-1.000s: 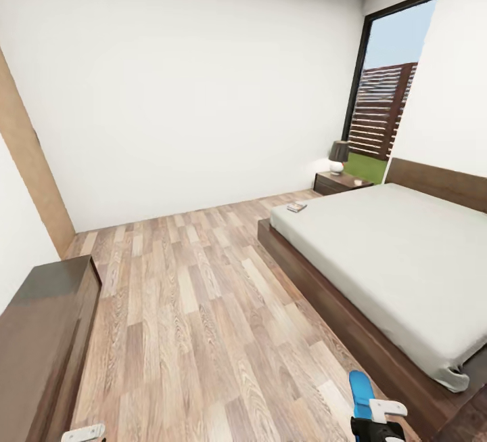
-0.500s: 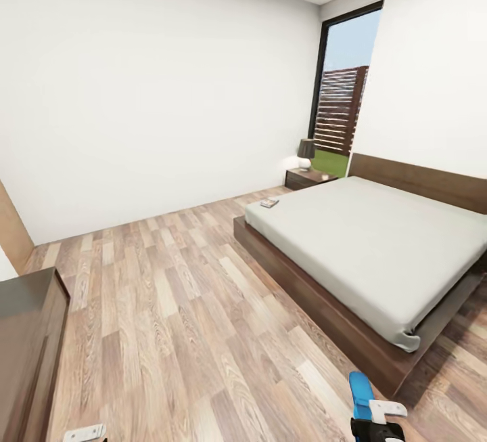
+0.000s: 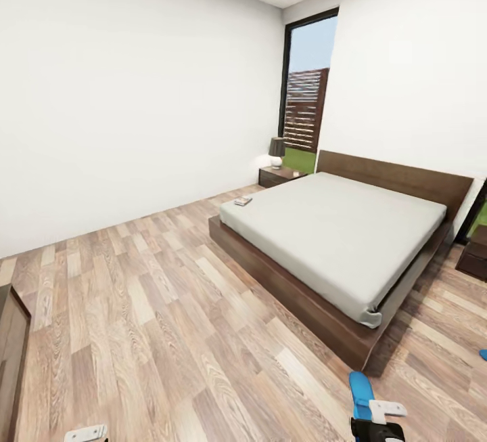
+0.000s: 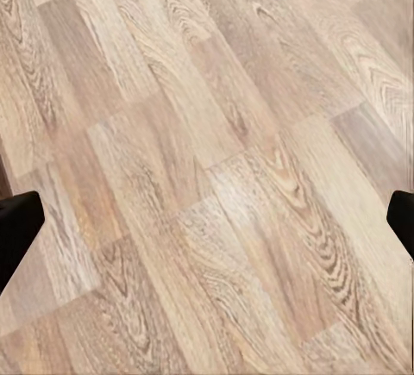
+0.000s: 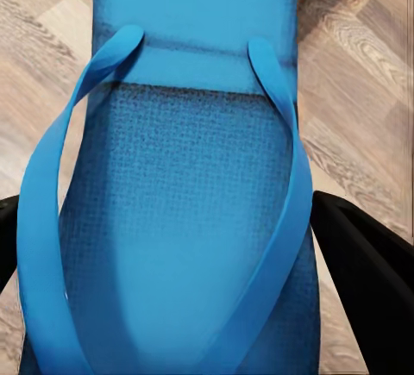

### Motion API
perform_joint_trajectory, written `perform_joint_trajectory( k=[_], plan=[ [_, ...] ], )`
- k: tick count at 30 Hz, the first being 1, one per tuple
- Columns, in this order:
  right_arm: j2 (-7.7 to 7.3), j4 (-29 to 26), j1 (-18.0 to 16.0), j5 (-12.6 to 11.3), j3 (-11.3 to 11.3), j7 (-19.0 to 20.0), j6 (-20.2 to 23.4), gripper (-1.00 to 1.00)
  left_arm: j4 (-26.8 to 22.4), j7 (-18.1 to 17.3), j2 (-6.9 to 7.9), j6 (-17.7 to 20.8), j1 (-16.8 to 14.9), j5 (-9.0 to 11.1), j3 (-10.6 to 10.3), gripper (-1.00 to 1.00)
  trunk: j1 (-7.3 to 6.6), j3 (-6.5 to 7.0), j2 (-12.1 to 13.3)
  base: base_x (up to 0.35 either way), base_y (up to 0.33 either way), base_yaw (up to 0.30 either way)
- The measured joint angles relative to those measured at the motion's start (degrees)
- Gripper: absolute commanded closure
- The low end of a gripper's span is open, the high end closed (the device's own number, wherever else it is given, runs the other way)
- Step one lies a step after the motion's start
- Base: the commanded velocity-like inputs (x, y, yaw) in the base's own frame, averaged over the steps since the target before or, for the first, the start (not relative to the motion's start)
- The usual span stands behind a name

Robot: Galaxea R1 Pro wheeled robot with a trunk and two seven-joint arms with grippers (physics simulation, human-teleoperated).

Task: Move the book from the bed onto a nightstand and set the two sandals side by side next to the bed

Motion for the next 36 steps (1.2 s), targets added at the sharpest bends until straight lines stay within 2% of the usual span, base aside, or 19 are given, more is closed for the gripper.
perform_joint_trajectory(
  k=[3, 9, 29, 36],
  plan=[
    [0.0, 0.0, 0.0, 0.0, 0.0, 0.0, 0.0, 1.0, 0.0, 0.1, 0.01, 0.0, 0.0, 0.0, -1.1, -1.0, 0.0, 0.0, 0.0, -0.003, 0.0, -0.273],
    [0.0, 0.0, 0.0, 0.0, 0.0, 0.0, 0.0, 1.0, 0.0, 0.2, 0.02, 0.0, 0.0, 0.0, -1.7, -1.0, 0.0, 0.0, 0.0, -0.001, 0.0, -0.273],
    [-0.01, 0.4, 0.0, -0.1, 0.0, 0.0, -0.1, 1.0, 0.0, 0.2, -0.01, 0.0, 0.0, 0.0, -1.9, -1.0, 0.0, 0.0, 0.0, 0.0, 0.0, -0.272],
    [-0.09, 0.6, 0.0, -0.1, -0.1, 0.0, -0.1, 1.0, 0.0, 0.2, 0.04, 0.0, 0.0, 0.0, -1.9, -1.0, 0.0, 0.0, 0.0, 0.0, 0.0, -0.093]
  ],
)
